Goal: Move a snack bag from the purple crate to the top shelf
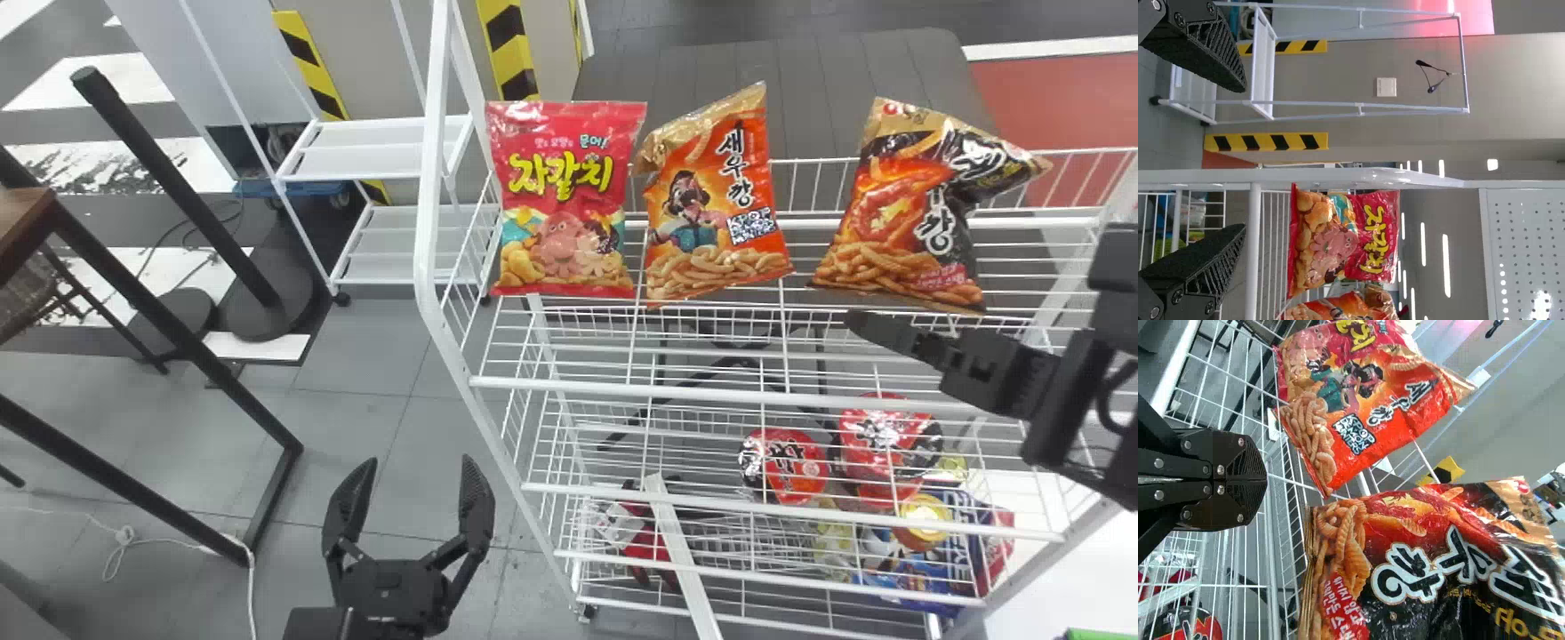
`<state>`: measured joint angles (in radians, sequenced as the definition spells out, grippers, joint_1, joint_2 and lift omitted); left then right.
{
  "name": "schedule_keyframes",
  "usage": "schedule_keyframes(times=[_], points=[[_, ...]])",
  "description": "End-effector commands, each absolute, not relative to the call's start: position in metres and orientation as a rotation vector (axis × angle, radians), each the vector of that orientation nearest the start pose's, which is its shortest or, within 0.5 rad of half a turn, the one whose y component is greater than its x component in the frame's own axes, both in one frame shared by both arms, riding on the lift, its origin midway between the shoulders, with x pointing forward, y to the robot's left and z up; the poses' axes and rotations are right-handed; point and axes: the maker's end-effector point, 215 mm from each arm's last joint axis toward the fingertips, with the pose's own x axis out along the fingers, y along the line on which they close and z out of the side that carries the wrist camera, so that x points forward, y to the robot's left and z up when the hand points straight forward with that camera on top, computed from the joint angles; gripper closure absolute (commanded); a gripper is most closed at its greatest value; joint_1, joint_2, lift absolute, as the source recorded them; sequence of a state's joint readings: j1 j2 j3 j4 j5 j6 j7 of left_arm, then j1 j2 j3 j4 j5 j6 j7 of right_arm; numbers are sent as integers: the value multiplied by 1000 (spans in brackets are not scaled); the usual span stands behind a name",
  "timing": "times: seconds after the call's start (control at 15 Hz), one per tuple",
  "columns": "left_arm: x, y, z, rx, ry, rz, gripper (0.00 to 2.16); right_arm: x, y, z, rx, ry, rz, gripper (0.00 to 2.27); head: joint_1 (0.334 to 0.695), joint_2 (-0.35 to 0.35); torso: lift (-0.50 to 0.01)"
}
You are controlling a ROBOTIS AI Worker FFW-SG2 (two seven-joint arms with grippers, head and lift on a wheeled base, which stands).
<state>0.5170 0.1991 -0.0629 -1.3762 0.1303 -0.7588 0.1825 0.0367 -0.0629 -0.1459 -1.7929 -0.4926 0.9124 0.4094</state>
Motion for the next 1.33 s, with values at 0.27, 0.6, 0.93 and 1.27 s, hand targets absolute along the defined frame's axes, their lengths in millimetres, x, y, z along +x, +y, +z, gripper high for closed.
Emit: schedule_keyframes(times=[0.27, 0.6, 0.93, 1.27], points=[[355, 299, -461, 35, -42, 101, 80, 462, -220, -428, 401, 402, 329, 134, 695, 159, 0], [355, 293, -462, 32, -41, 93, 80, 430, -233, -424, 224, 223, 252, 124, 695, 93, 0], [352, 278, -464, 26, -35, 77, 80, 394, -234, -435, 140, 155, 231, 124, 695, 86, 0], [343, 276, -457, 30, -39, 77, 80, 378, -207, -414, 71, 68, 272, 124, 695, 81, 0]])
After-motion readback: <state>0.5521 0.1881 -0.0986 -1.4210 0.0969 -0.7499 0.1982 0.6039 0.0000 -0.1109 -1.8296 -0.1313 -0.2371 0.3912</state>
